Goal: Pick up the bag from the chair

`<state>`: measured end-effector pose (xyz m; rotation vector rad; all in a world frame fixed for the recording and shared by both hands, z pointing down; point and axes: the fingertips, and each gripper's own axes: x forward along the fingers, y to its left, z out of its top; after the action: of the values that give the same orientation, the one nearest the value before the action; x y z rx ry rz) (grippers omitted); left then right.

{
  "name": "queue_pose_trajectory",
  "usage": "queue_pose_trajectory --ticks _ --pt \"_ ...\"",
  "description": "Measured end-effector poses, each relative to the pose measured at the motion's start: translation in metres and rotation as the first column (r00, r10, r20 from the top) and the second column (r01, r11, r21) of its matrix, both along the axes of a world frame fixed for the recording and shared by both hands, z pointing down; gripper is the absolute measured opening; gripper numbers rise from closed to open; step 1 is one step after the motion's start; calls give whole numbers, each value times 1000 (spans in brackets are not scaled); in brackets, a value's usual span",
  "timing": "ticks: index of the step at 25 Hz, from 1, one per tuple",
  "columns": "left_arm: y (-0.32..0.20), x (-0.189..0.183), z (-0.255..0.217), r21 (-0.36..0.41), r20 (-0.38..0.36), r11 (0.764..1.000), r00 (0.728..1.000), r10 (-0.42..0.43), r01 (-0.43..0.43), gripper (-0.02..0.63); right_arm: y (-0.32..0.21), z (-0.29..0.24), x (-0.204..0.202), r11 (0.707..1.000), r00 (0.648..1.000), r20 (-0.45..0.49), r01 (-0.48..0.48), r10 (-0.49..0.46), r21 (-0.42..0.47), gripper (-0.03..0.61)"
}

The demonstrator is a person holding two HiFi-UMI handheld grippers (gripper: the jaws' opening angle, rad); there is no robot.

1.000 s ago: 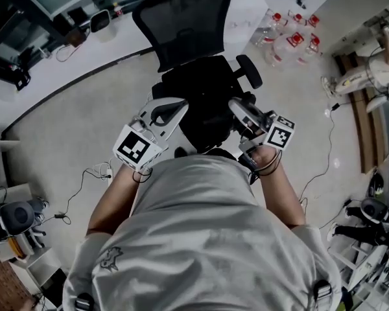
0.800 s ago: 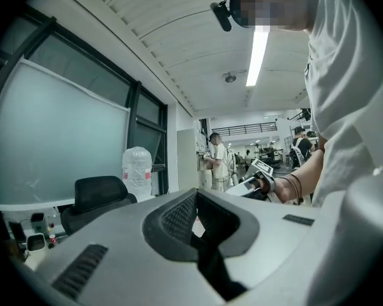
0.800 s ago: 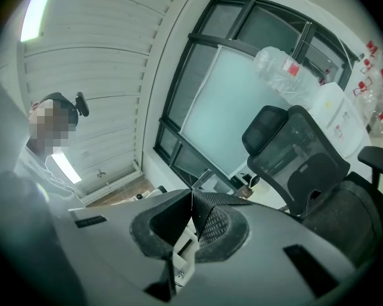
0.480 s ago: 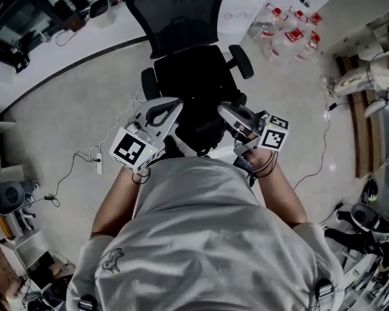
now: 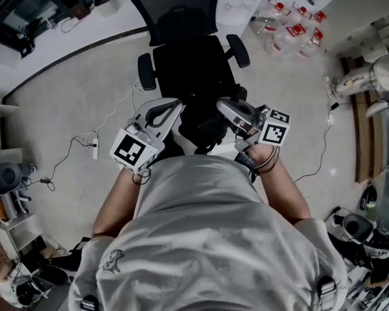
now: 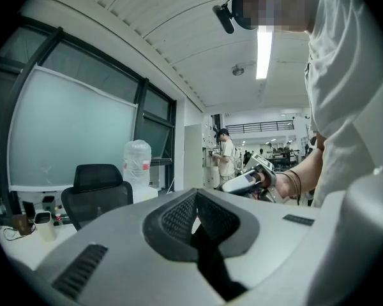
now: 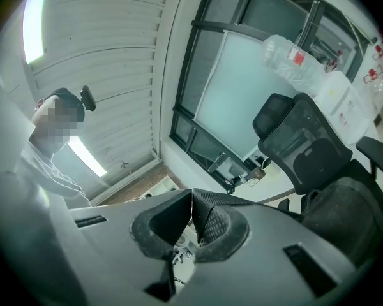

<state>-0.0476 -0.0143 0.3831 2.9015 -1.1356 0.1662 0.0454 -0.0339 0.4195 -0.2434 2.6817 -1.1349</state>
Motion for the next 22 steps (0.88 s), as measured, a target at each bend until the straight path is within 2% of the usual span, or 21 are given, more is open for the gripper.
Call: queue_pose_trajectory --ticks 5,8,12,22 --pt "18 9 6 -29 27 1000 1000 -7 7 12 17 0 14 1000 1000 6 7 -7 -12 34" --pt "27 9 5 -30 13 999 1000 -17 18 12 25 0 19 1000 1000 7 -4 4 -20 34" --pt "39 6 8 -37 25 999 1000 2 -1 12 37 2 18 999 1000 7 -23 23 -24 34" --pt "80 -25 3 -33 19 998 999 45 -45 12 74 -5 5 994 994 10 -110 110 -13 34"
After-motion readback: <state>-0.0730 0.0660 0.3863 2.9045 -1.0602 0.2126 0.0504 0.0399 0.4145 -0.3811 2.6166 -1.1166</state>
